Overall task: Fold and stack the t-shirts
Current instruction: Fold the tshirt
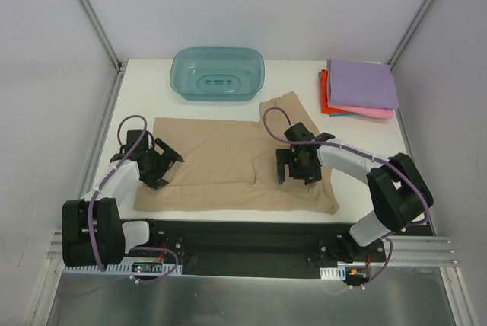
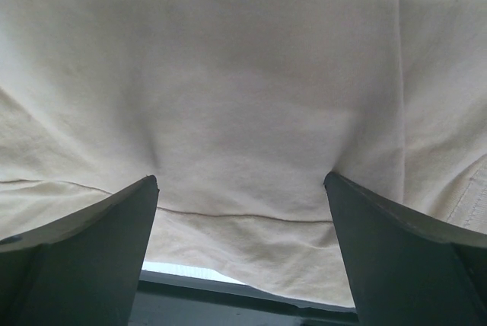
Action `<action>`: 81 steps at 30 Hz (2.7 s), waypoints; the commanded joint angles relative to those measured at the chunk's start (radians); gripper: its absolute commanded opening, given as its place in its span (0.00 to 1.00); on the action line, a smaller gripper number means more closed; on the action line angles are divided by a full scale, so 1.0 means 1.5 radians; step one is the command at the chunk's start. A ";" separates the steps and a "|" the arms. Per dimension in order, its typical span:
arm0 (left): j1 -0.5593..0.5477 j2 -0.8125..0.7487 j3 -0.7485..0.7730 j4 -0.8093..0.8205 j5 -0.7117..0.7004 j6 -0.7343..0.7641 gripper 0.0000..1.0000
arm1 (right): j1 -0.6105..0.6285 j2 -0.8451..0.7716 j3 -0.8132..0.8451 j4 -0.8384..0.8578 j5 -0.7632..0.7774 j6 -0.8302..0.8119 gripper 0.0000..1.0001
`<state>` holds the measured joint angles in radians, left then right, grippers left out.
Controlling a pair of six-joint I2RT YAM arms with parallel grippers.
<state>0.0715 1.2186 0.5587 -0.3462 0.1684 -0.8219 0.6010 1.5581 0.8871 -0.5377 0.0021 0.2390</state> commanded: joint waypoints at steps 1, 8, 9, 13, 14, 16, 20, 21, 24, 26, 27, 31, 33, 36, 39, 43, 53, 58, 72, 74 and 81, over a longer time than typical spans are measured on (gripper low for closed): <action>-0.006 -0.042 -0.072 -0.118 -0.051 -0.006 0.99 | 0.005 0.011 0.020 -0.044 0.021 -0.045 0.97; -0.005 -0.097 -0.052 -0.145 -0.072 -0.005 0.99 | 0.002 -0.022 0.039 -0.067 0.011 -0.055 0.97; -0.005 -0.097 -0.038 -0.147 -0.075 0.000 0.99 | 0.000 -0.030 0.052 -0.084 0.024 -0.057 0.97; -0.005 -0.063 0.091 -0.153 -0.063 0.005 0.99 | -0.029 -0.067 0.138 -0.069 0.016 -0.069 0.97; -0.005 -0.052 0.116 -0.155 -0.067 0.008 0.99 | -0.052 -0.066 0.170 -0.057 0.011 -0.070 0.97; -0.006 -0.012 0.193 -0.167 -0.108 0.018 0.99 | -0.079 -0.055 0.209 -0.017 -0.016 -0.076 0.97; -0.001 0.076 0.320 -0.188 -0.172 0.042 0.99 | -0.170 0.030 0.307 0.068 -0.106 -0.065 0.97; 0.002 0.097 0.344 -0.191 -0.177 0.054 0.99 | -0.178 0.049 0.352 0.092 -0.107 -0.066 0.97; 0.018 0.186 0.440 -0.210 -0.189 0.078 0.99 | -0.191 0.152 0.487 0.092 -0.064 -0.095 0.97; 0.031 0.256 0.508 -0.226 -0.205 0.083 0.99 | -0.200 0.205 0.550 0.079 -0.052 -0.109 0.97; 0.034 0.278 0.528 -0.239 -0.211 0.090 0.99 | -0.204 0.258 0.581 0.072 -0.043 -0.108 0.97; 0.039 0.404 0.646 -0.271 -0.233 0.108 0.99 | -0.222 0.383 0.727 0.070 -0.050 -0.110 0.98; 0.041 0.449 0.688 -0.285 -0.240 0.112 0.97 | -0.229 0.431 0.781 0.058 -0.059 -0.109 0.99; 0.044 0.532 0.763 -0.312 -0.247 0.115 0.89 | -0.235 0.524 0.878 0.058 -0.081 -0.108 0.99; 0.045 0.604 0.826 -0.333 -0.264 0.116 0.84 | -0.238 0.598 0.953 0.059 -0.112 -0.109 0.99; 0.046 0.675 0.880 -0.358 -0.246 0.106 0.79 | -0.238 0.631 0.954 0.066 -0.102 -0.114 0.99; 0.049 0.725 0.869 -0.369 -0.263 0.087 0.61 | -0.234 0.655 0.934 0.003 -0.119 -0.136 0.93; 0.049 0.724 0.860 -0.374 -0.259 0.087 0.40 | -0.218 0.637 0.908 -0.003 -0.138 -0.175 0.61; 0.049 0.701 0.885 -0.384 -0.285 0.136 0.00 | -0.243 0.547 0.824 0.076 -0.105 -0.172 0.01; 0.050 0.700 0.902 -0.384 -0.275 0.147 0.00 | -0.258 0.539 0.822 0.085 -0.104 -0.170 0.01; 0.049 0.678 0.890 -0.384 -0.237 0.152 0.13 | -0.277 0.487 0.770 0.112 -0.085 -0.173 0.01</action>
<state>0.1394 2.2704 1.8771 -0.8780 -0.2096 -0.6292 0.1940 2.4195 2.0747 -0.4309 -0.1692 -0.0044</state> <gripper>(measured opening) 0.006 0.027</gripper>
